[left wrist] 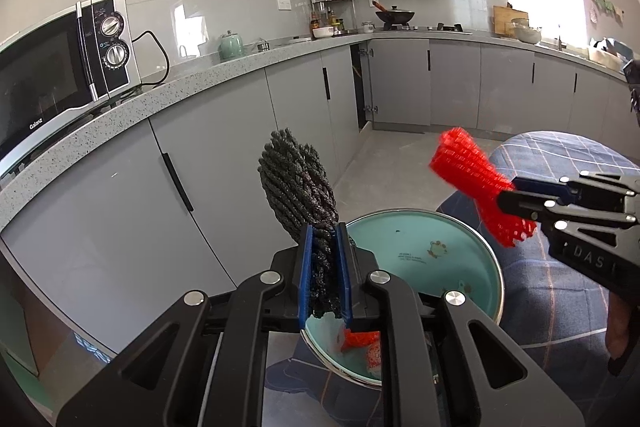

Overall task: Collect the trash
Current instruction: 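Open both tools to drop the scrubber and mesh net into the bin, then grasp the orange-red plastic bag with the left tool while the right tool grasps the purple wrapper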

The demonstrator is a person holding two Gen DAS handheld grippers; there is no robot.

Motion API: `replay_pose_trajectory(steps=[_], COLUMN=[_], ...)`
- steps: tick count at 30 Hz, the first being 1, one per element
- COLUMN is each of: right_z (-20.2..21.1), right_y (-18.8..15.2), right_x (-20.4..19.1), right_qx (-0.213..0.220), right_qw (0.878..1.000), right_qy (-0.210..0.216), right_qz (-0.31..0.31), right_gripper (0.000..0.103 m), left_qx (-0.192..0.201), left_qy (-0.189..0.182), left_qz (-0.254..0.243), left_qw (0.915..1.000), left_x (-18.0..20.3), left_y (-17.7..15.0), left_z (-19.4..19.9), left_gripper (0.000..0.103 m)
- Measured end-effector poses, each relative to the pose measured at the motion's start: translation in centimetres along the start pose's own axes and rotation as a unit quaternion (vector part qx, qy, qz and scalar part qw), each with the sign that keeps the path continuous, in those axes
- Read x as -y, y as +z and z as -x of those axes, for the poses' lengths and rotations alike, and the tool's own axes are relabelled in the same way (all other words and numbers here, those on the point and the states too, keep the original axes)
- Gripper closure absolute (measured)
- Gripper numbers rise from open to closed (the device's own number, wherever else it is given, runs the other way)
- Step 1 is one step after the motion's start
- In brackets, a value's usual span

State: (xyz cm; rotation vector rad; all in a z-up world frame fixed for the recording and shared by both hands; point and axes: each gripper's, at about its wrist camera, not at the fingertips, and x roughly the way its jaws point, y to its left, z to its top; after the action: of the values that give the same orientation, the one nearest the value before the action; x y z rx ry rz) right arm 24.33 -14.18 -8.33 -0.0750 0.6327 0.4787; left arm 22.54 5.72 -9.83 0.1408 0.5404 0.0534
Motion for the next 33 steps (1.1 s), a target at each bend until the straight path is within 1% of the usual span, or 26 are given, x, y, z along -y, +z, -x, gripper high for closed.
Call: replay_pose_trajectory(steps=[1,2,3,4,5,7,13,15,17,19,28,33], right_z=[-0.1,-0.1,-0.2,-0.2,-0.2,-0.2,0.6,0.9,1.3,1.8,4.7,6.6], right_y=[-0.1,-0.2,-0.3,-0.4,-0.4,-0.6,-1.1,-1.2,-1.3,-1.5,-2.3,-3.0], right_x=[0.0,0.1,0.2,0.2,0.3,0.4,0.9,1.1,1.4,1.7,3.0,3.6], right_qx=[0.000,0.000,-0.002,-0.003,-0.002,-0.002,-0.002,0.000,0.001,0.003,0.018,0.026], right_qw=[1.000,1.000,1.000,1.000,1.000,1.000,1.000,1.000,1.000,0.999,0.999,0.998], right_qy=[-0.001,-0.001,-0.001,-0.001,-0.002,-0.005,-0.015,-0.018,-0.022,-0.025,-0.040,-0.055], right_qz=[-0.001,-0.002,-0.003,-0.003,-0.004,-0.006,-0.012,-0.014,-0.018,-0.022,-0.029,-0.032], right_gripper=[0.074,0.074,0.073,0.067,0.064,0.063,0.063,0.062,0.061,0.059,0.057,0.055], left_qx=[0.001,0.002,0.003,0.003,0.002,0.001,0.006,0.007,0.010,0.012,0.017,0.024], left_qy=[0.001,0.003,0.003,0.003,0.002,0.002,0.009,0.010,0.013,0.013,0.010,-0.001], left_qz=[0.000,0.000,-0.001,-0.001,-0.001,-0.003,-0.003,-0.004,-0.005,-0.008,-0.022,-0.040], left_qw=[1.0000,1.0000,1.0000,1.0000,1.0000,1.0000,0.9999,0.9999,0.9999,0.9998,0.9996,0.9989], left_x=[0.0,0.0,0.1,0.2,0.2,0.4,0.5,0.6,0.9,1.1,2.7,4.8], left_y=[0.0,-0.1,-0.1,-0.2,-0.2,-0.4,-0.4,-0.3,-0.3,-0.3,0.2,0.2], left_z=[0.0,0.0,0.0,0.0,0.0,-0.1,0.1,0.3,0.5,0.7,1.6,2.5], left_gripper=[0.078,0.071,0.070,0.069,0.066,0.062,0.040,0.038,0.030,0.030,0.028,0.027])
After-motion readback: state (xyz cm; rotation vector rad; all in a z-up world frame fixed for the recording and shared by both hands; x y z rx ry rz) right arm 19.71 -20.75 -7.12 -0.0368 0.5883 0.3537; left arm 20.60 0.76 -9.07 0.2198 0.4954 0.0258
